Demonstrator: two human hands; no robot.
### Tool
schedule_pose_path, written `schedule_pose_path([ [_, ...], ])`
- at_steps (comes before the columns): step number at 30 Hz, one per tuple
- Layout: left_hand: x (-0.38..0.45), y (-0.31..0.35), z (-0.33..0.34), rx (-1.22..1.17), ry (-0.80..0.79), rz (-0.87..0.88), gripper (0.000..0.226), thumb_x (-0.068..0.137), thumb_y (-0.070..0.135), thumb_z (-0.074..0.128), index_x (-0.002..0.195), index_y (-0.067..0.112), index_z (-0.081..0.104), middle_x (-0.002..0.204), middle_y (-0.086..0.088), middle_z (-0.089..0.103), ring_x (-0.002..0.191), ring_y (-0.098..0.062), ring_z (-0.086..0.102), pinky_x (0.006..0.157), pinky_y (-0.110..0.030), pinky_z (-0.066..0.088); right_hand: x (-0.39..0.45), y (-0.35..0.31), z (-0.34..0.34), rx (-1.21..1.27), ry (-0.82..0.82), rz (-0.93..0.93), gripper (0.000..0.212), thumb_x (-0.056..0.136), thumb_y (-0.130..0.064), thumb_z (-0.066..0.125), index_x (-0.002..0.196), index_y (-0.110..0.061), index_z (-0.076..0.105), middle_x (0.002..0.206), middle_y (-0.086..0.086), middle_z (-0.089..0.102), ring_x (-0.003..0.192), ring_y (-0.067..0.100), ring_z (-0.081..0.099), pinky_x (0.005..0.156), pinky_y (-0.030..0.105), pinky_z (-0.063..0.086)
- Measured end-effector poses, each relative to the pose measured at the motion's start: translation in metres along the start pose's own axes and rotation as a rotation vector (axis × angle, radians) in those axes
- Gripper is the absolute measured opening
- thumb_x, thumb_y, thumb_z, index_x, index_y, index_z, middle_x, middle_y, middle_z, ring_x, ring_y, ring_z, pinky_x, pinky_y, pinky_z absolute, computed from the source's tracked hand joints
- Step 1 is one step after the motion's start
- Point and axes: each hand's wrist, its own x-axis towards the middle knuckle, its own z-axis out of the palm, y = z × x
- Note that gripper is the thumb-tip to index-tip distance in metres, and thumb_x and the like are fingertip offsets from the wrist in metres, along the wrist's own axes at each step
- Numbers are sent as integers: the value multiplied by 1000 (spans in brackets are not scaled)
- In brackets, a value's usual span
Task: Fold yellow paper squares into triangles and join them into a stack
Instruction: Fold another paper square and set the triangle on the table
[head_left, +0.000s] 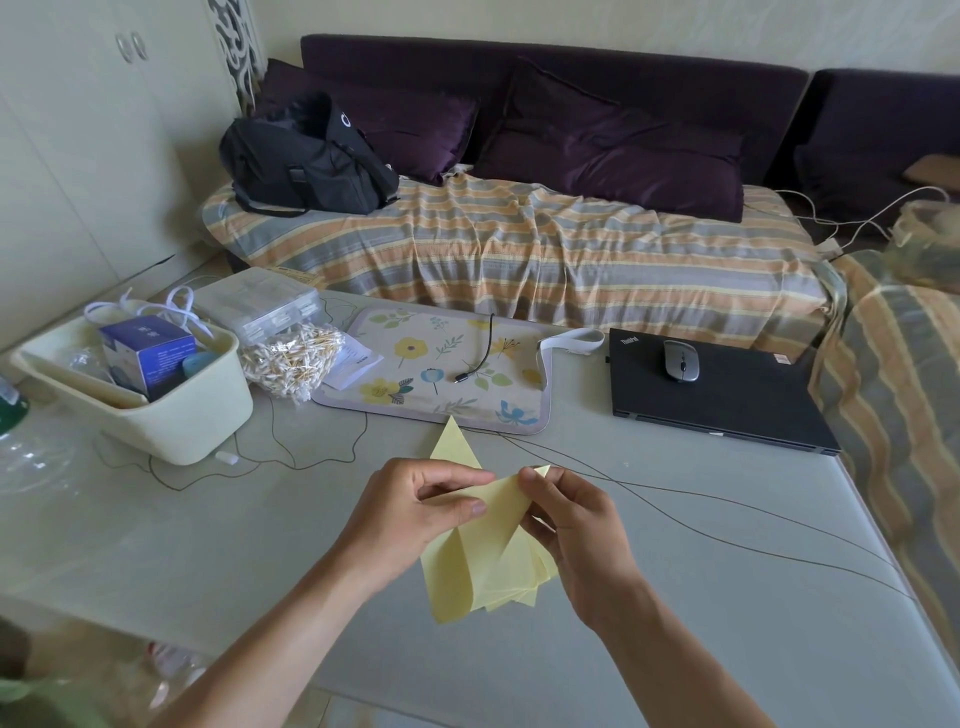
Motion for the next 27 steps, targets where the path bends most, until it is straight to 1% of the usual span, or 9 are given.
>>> schedule_pose_path([
  [4,0,1,0,1,-6,-11,32,84,6,80,112,21,79,107,8,79,107,-9,72,104,-36,53,0,0,0,-4,15,-2,25,93,-17,71,74,-9,58,80,12,61,79,21,62,93,37,57],
  [11,0,1,-1,21,11,-17,29,88,7,77,110,25,80,105,8,79,104,-8,73,103,-35,53,0,0,2,-35,52,-13,22,92,-19,72,82,-6,58,81,11,60,80,22,60,96,41,55],
  [13,0,0,-1,10,9,-28,29,88,7,77,110,25,80,105,8,79,104,-9,73,103,-35,53,1,-1,2,-26,57,-11,21,92,-20,72,84,-6,58,81,11,57,81,22,58,93,38,56],
  [16,0,-1,-2,0,-12,-42,29,88,6,78,111,24,79,108,8,79,106,-9,73,103,-34,53,2,0,1,-22,113,-5,20,94,-24,70,90,-4,66,80,9,60,80,21,59,87,34,58],
  [18,0,-1,-3,-8,-23,-50,30,88,6,77,113,21,79,108,6,79,106,-9,73,103,-33,52,2,1,1,-40,132,-5,21,94,-25,70,88,-5,68,79,9,61,79,21,60,89,37,58],
  [20,0,-1,-4,-15,-23,-63,29,88,6,77,114,19,78,108,5,79,106,-9,73,103,-29,52,2,0,0,-67,137,-12,23,92,-27,72,82,-7,66,78,9,61,77,21,58,92,41,57],
  [23,0,-1,-4,-43,-3,-91,28,87,6,78,112,18,79,105,4,79,103,-9,73,97,-23,51,2,-1,-1,-77,137,-22,24,91,-28,73,80,-8,65,79,10,59,75,21,58,94,43,56],
  [25,0,0,-3,-67,9,-105,27,86,5,78,110,18,80,103,3,80,102,-10,74,95,-21,51,3,1,-1,-61,125,-17,23,93,-28,71,83,-7,65,80,9,62,77,20,59,91,39,58],
  [27,0,0,-3,-82,22,-111,27,86,4,78,109,18,80,102,3,80,102,-10,74,95,-21,51,1,3,0,-57,65,16,26,94,-28,70,88,-3,65,82,10,66,80,19,62,84,31,60],
])
